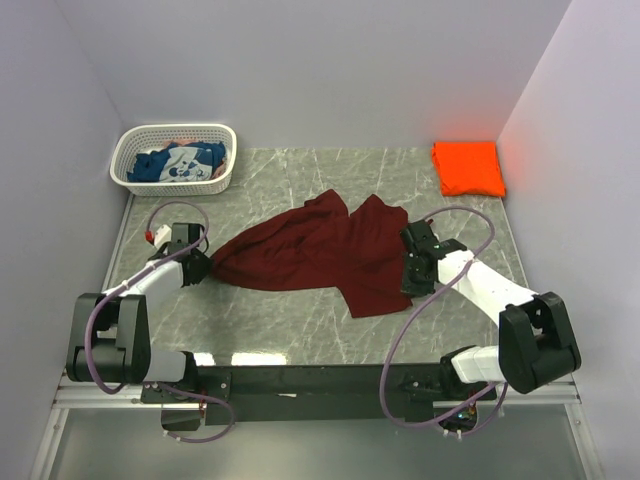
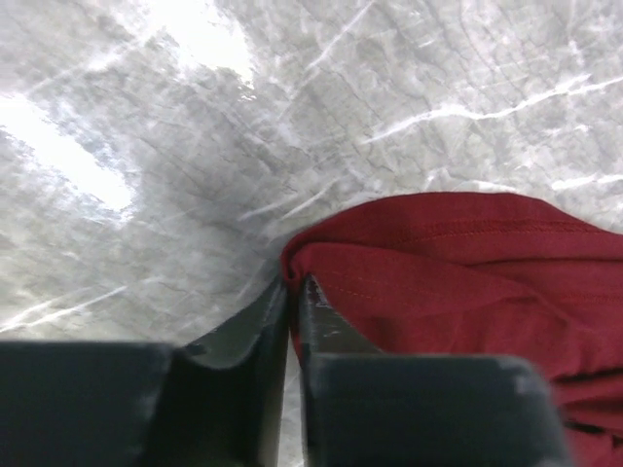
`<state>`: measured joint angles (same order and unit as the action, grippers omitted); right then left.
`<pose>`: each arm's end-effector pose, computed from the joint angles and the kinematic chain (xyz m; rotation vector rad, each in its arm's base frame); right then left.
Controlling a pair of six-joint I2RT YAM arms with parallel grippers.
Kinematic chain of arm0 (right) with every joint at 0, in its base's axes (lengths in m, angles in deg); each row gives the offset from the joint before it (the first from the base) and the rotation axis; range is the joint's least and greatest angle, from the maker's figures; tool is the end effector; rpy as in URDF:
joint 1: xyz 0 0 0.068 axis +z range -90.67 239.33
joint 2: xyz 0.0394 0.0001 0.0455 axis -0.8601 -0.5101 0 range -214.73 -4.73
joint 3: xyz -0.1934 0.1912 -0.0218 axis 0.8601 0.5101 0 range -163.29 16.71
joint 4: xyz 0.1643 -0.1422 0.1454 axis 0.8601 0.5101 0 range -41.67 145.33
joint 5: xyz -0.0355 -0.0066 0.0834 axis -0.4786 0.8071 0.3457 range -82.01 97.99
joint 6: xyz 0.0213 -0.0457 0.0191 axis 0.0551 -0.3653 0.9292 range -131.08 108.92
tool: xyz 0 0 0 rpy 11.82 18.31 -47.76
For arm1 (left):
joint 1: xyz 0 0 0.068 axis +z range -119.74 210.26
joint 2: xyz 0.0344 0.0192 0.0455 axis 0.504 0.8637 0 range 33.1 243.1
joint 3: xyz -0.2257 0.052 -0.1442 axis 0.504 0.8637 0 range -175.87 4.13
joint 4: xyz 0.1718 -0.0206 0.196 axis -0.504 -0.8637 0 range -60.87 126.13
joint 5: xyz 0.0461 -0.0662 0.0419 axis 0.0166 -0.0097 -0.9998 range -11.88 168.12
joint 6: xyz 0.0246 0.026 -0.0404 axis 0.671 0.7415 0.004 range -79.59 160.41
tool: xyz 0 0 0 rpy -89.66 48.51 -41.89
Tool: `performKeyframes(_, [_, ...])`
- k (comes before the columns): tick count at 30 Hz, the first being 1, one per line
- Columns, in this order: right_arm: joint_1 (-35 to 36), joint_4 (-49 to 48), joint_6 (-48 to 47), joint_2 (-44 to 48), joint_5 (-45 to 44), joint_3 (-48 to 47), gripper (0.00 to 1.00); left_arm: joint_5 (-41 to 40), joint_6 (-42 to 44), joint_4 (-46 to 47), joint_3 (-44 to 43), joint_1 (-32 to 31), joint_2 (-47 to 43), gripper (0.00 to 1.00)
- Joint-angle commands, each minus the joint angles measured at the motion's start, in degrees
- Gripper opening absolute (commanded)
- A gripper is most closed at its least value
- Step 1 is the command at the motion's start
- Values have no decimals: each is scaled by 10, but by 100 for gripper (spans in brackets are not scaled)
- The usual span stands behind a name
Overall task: Fold and stack the t-shirts
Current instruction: Flatten the tshirt out
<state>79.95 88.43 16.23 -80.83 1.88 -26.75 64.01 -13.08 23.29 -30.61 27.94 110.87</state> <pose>0.2145 0.0766 0.1837 0.1877 2.8170 0.0364 0.2451 -0.0014 0.1583 -1.1666 2.2166 -0.0860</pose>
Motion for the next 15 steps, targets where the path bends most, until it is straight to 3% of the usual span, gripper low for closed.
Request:
performKeyframes(1, [-28, -5, -4, 31, 5, 0, 0, -19, -2, -10, -30, 11, -3, 11])
performKeyframes(2, [-45, -6, -3, 34, 9, -3, 0, -21, 1, -17, -39, 14, -7, 1])
performKeyframes(7, [-100, 9, 7, 39, 20, -104, 0, -32, 30, -66, -178, 19, -13, 1])
performKeyframes(11, [-141, 45, 7, 28, 15, -240, 0, -18, 45, -121, -345, 19, 19, 1])
performKeyframes(15, [-194, 112, -19, -8, 6, -473, 0, 11, 66, -205, -614, 19, 86, 1])
